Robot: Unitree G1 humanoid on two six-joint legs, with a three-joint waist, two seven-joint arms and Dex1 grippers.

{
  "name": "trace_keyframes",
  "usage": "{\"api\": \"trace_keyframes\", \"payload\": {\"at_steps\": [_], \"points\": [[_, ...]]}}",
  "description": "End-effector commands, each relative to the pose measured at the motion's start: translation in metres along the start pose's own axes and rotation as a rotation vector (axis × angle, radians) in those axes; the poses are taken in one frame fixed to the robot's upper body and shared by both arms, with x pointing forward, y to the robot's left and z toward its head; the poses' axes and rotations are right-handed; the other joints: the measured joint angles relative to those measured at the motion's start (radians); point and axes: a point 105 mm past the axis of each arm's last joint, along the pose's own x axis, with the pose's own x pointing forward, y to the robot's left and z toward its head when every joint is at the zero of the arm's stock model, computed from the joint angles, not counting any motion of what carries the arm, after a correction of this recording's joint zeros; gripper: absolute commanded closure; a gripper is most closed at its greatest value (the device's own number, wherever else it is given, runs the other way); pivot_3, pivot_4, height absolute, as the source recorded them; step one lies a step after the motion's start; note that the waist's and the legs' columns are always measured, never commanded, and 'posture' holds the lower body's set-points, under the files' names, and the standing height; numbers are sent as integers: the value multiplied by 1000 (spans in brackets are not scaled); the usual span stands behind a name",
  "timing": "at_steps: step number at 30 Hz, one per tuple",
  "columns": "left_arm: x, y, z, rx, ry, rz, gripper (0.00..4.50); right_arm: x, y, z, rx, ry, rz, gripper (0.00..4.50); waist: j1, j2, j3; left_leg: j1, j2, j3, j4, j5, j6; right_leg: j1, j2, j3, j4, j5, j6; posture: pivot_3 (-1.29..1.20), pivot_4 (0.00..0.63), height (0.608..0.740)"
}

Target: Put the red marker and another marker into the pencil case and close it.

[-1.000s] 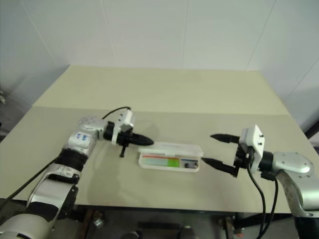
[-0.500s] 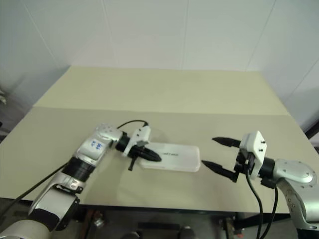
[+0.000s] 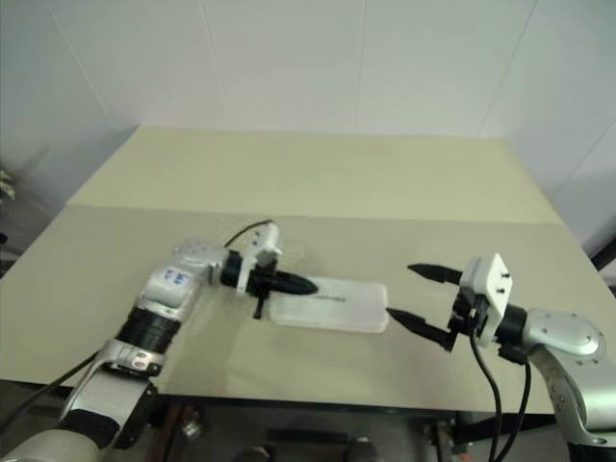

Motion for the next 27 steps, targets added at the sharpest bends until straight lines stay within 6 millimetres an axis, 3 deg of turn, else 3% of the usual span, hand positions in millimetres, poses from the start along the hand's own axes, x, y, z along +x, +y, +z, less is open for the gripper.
{"api": "trace_keyframes", "payload": {"at_steps": [1, 4, 7, 12, 19, 27], "points": [[-30, -7, 23, 79, -173, -15, 4492, 3, -1, 9, -29, -43, 23, 0, -1, 0, 0, 0, 0, 0, 0, 0, 0, 0, 0, 0, 0, 0, 0, 0, 150, 740], [-55, -13, 29, 85, -273, -2, 4492, 3, -4, 7, -30, -42, 27, 0, -2, 0, 0, 0, 0, 0, 0, 0, 0, 0, 0, 0, 0, 0, 0, 0, 150, 740], [-70, -18, 17, 12, -229, 25, 3906, 2, -9, 6, -44, -37, 22, 0, 2, 0, 0, 0, 0, 0, 0, 0, 0, 0, 0, 0, 0, 0, 0, 0, 150, 740], [-95, -19, 10, 96, -236, 173, 2284, 2, -26, 10, -102, -67, -21, 0, 3, 0, 0, 0, 0, 0, 0, 0, 0, 0, 0, 0, 0, 0, 0, 0, 150, 740], [-125, -23, -8, 59, -208, 320, 15, 1, -31, 9, -111, -61, 12, 0, 3, 0, 0, 0, 1, 0, -1, 0, 0, 0, 0, 0, 0, 0, -1, 0, 150, 740], [-138, -15, -4, 121, -202, 409, 15, -5, -40, 5, -142, -14, 32, 0, 4, 0, 0, 0, 1, 0, 0, 0, 0, 0, 0, 0, 0, -2, -5, 0, 150, 740]]}}
